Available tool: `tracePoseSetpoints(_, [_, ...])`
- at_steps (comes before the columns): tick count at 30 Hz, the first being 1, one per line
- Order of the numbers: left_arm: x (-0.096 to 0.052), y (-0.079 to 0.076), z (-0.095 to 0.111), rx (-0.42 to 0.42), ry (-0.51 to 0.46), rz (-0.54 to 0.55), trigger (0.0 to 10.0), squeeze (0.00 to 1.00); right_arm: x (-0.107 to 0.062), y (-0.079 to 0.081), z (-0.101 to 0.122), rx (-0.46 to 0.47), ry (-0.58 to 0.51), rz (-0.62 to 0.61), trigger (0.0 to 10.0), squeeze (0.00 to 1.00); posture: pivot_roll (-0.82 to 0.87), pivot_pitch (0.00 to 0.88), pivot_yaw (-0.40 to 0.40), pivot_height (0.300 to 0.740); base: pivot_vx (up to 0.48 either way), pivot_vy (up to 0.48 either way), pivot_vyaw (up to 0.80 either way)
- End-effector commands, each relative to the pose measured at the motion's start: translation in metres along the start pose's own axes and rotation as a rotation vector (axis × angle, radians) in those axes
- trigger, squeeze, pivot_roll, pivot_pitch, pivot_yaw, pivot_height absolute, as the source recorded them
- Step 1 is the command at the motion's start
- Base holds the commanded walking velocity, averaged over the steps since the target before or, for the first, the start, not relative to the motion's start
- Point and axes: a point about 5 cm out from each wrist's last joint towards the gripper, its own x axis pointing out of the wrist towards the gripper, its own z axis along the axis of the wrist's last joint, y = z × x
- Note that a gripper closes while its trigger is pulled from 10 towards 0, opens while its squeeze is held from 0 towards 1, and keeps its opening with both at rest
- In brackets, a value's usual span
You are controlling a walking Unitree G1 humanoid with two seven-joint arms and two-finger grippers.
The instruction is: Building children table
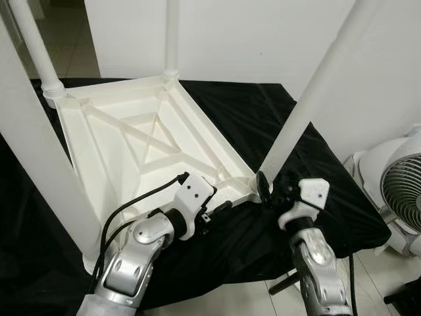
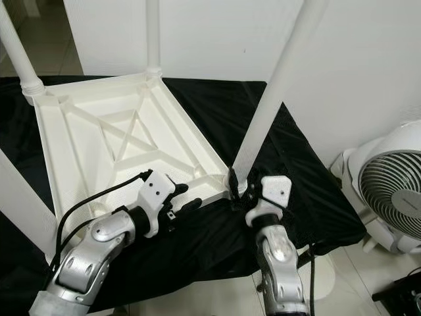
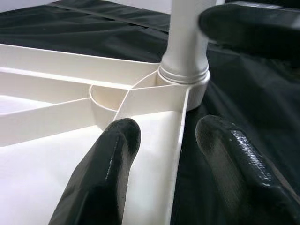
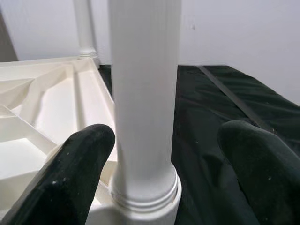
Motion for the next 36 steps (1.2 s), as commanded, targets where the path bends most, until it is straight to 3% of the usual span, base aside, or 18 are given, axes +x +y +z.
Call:
tracePoseSetpoints(1, [0.0,-0.001,-0.004,0.007,0.018,0.003,10.0,0.0,-0.006,-0.002,0.001,0.003,0.002,0.011,10.0,0.0,0.1,0.0,-0.068,0.74,0.0,0.0,0.0])
tracePoseSetpoints(8, [-0.002,-0.001,-0.004,0.003,0.02,0.008,10.0,0.0,-0.021,-0.005,0.002,-0.013,0.022,0.026,10.0,0.0,0.1,0.026,-0.065,0.74,0.0,0.0,0.0])
tracePoseSetpoints(9, [-0.002,-0.001,-0.003,0.002,0.018,0.01,10.0,0.0,-0.025,-0.004,0.001,-0.01,0.032,0.043,4.7,0.0,0.09,0.029,-0.065,0.74,0.0,0.0,0.0])
tracePoseSetpoints(10, [-0.002,-0.001,-0.003,0.002,0.018,0.01,10.0,0.0,-0.025,-0.004,0.001,-0.01,0.032,0.043,4.7,0.0,0.09,0.029,-0.065,0.74,0.0,0.0,0.0])
tracePoseSetpoints(11, [-0.003,0.0,-0.002,-0.002,0.013,0.012,10.0,0.0,-0.028,-0.003,0.0,0.001,0.045,0.077,0.5,0.0,0.09,0.029,-0.065,0.74,0.0,0.0,0.0])
tracePoseSetpoints(12, [-0.003,0.0,0.0,-0.006,0.004,0.014,10.0,0.0,-0.03,0.0,-0.002,0.01,0.067,0.131,0.0,0.0,0.09,0.031,-0.064,0.74,0.0,0.0,0.0])
tracePoseSetpoints(15, [-0.003,0.0,0.0,-0.006,0.004,0.014,10.0,0.0,-0.03,0.0,-0.002,0.01,0.067,0.131,0.0,0.0,0.09,0.031,-0.064,0.74,0.0,0.0,0.0])
tracePoseSetpoints(17, [-0.002,-0.001,0.009,-0.011,-0.031,0.01,10.0,0.0,-0.027,0.006,-0.005,0.043,0.097,0.256,0.0,0.0,0.09,0.032,-0.072,0.74,0.0,0.0,0.0])
tracePoseSetpoints(22, [-0.002,-0.001,0.014,-0.014,-0.048,0.007,10.0,0.0,-0.024,0.008,-0.004,0.051,0.101,0.301,0.0,0.0,0.09,0.032,-0.072,0.74,0.0,0.0,0.0])
tracePoseSetpoints(23, [-0.002,-0.002,0.019,0.001,-0.059,-0.007,10.0,0.0,-0.015,0.005,-0.002,0.051,0.1,0.328,3.6,0.0,0.1,0.035,-0.077,0.74,0.0,0.0,0.0])
tracePoseSetpoints(25, [-0.002,-0.002,0.019,0.001,-0.059,-0.007,10.0,0.0,-0.015,0.005,-0.002,0.051,0.1,0.328,3.6,0.0,0.1,0.035,-0.077,0.74,0.0,0.0,0.0])
tracePoseSetpoints(26, [-0.002,-0.002,0.022,0.007,-0.063,-0.013,10.0,0.0,-0.007,0.002,-0.001,0.053,0.102,0.346,10.0,0.0,0.11,0.032,-0.079,0.74,0.0,0.0,0.0])
tracePoseSetpoints(28, [-0.004,-0.003,0.024,0.022,-0.059,-0.017,10.0,0.0,0.011,-0.006,0.004,0.047,0.092,0.347,10.0,0.0,0.11,0.03,-0.088,0.74,0.0,0.0,0.0])
tracePoseSetpoints(36, [-0.004,-0.005,0.022,0.029,-0.048,-0.009,10.0,0.0,0.036,-0.033,0.015,-0.018,0.047,0.226,10.0,0.0,0.12,0.028,-0.102,0.74,0.0,0.0,0.0])
